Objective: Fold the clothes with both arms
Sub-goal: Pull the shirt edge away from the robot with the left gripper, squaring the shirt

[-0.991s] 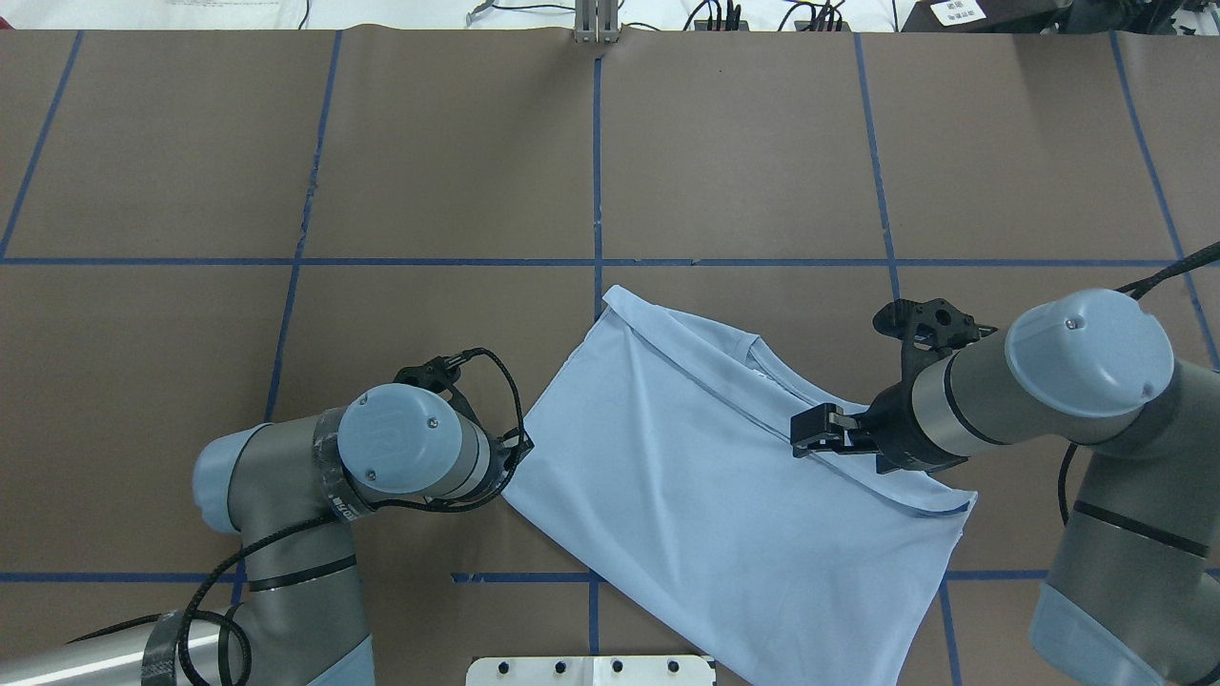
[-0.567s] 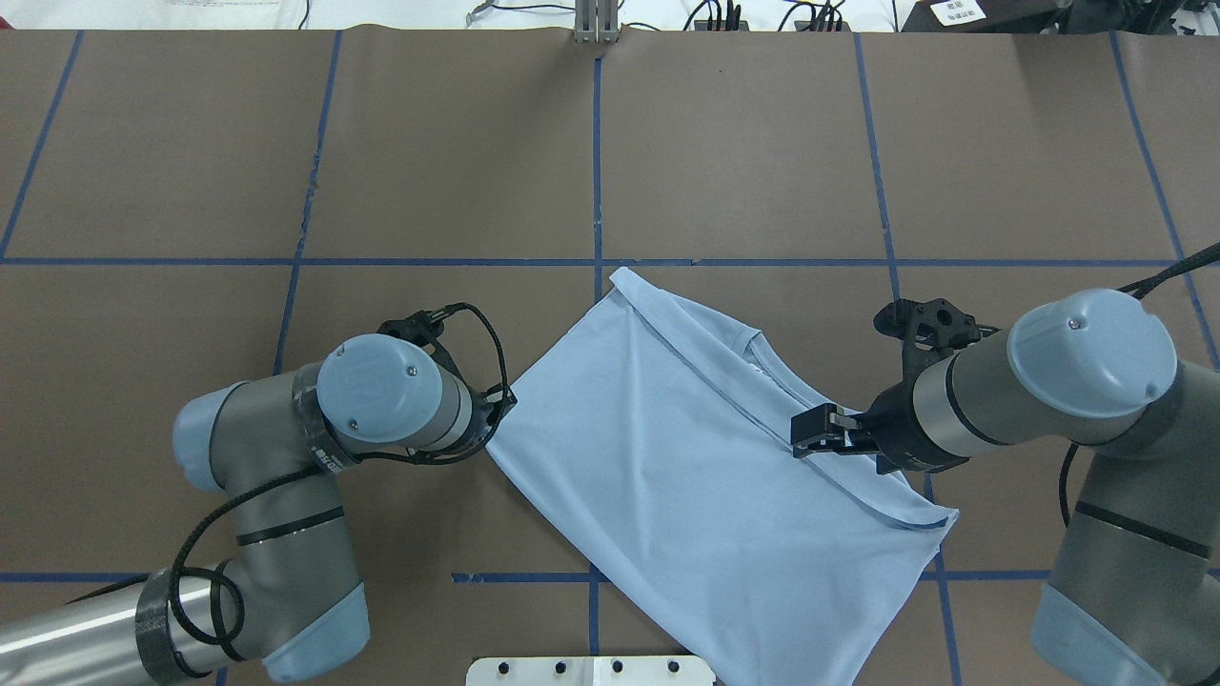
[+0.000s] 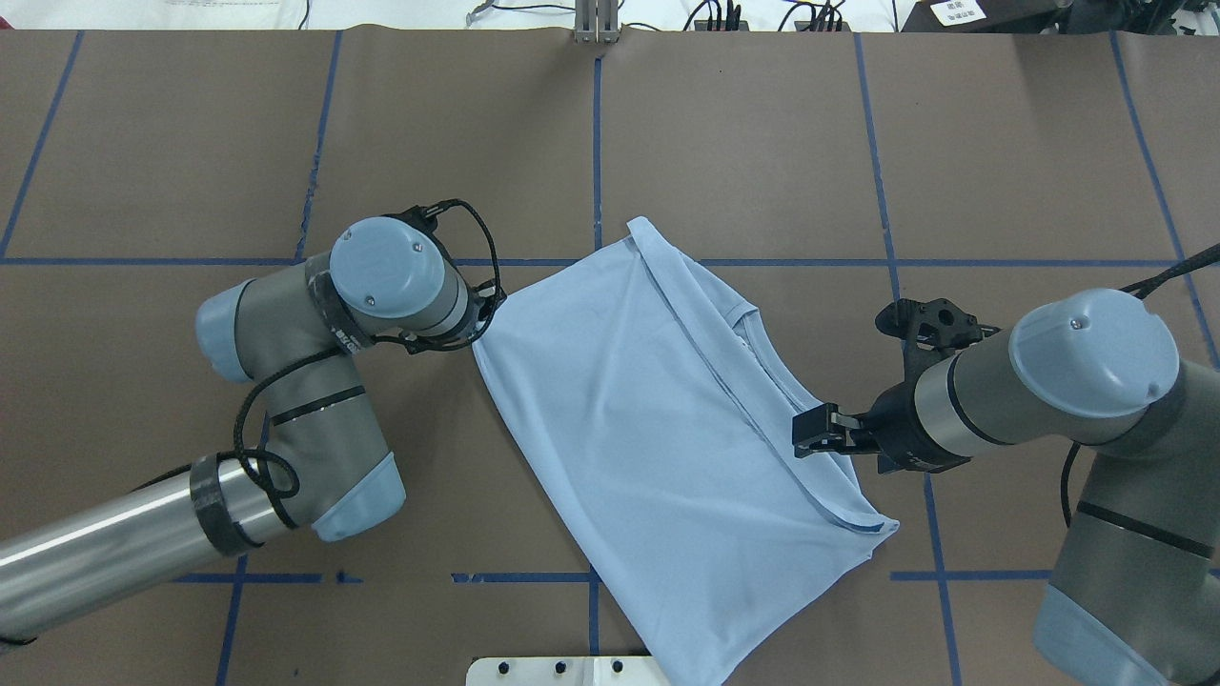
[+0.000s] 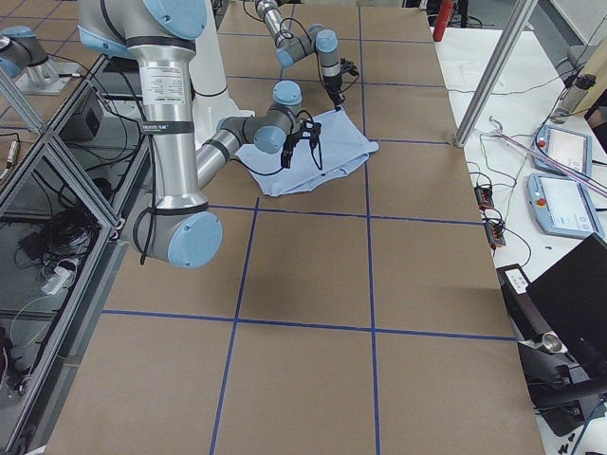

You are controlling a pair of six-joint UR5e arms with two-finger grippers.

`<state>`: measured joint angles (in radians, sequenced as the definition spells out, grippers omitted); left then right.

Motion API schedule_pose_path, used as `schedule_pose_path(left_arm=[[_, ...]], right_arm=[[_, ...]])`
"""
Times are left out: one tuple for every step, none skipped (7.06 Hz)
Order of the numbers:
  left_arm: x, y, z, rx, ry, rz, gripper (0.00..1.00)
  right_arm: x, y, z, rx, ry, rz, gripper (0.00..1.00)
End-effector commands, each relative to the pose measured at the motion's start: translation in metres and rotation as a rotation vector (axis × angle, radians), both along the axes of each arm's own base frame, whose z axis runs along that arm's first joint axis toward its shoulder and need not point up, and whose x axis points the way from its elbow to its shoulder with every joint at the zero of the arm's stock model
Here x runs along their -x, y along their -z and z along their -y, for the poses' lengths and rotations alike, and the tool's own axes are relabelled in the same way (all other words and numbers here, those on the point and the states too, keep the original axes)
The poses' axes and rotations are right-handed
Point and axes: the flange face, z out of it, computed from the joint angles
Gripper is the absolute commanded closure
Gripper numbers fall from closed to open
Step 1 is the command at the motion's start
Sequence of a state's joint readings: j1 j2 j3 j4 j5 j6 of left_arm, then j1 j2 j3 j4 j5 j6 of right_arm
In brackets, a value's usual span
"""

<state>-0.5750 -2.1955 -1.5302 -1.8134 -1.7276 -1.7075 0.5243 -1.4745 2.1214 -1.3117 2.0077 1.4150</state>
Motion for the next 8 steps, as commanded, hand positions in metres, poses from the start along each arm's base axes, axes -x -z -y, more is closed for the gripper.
schedule_pose_path(left_arm=[[0.015, -0.008, 0.064, -0.084, -0.005, 0.049, 1.0], [0.02, -0.001, 0.086, -0.132, -0.025, 0.078, 1.0], [0.017, -0.006, 0.106, -0.194, -0.031, 0.082, 1.0], [0.013, -0.02, 0.129, -0.255, -0.043, 0.072, 1.0], [0.011, -0.017, 0.154, -0.326, -0.056, 0.112, 1.0], [0.009, -0.012, 0.166, -0.387, -0.048, 0.091, 1.0], [-0.008, 0.003, 0.18, -0.419, -0.041, 0.059, 1.0], [-0.022, 0.016, 0.19, -0.431, -0.04, 0.047, 1.0]], right_arm=[[0.0, 0.001, 0.0, 0.002, -0.003, 0.001, 0.0], [0.002, -0.001, 0.0, 0.004, -0.002, -0.003, 0.0], [0.001, -0.001, 0.001, 0.004, -0.003, -0.003, 0.0], [0.001, -0.001, 0.001, 0.004, -0.003, -0.003, 0.0], [0.001, -0.001, 0.001, 0.005, -0.004, -0.003, 0.0], [0.002, 0.0, 0.001, 0.007, -0.004, -0.001, 0.0], [0.002, -0.001, 0.001, 0.007, -0.006, -0.003, 0.0], [0.002, -0.002, 0.001, 0.006, -0.005, -0.004, 0.0]])
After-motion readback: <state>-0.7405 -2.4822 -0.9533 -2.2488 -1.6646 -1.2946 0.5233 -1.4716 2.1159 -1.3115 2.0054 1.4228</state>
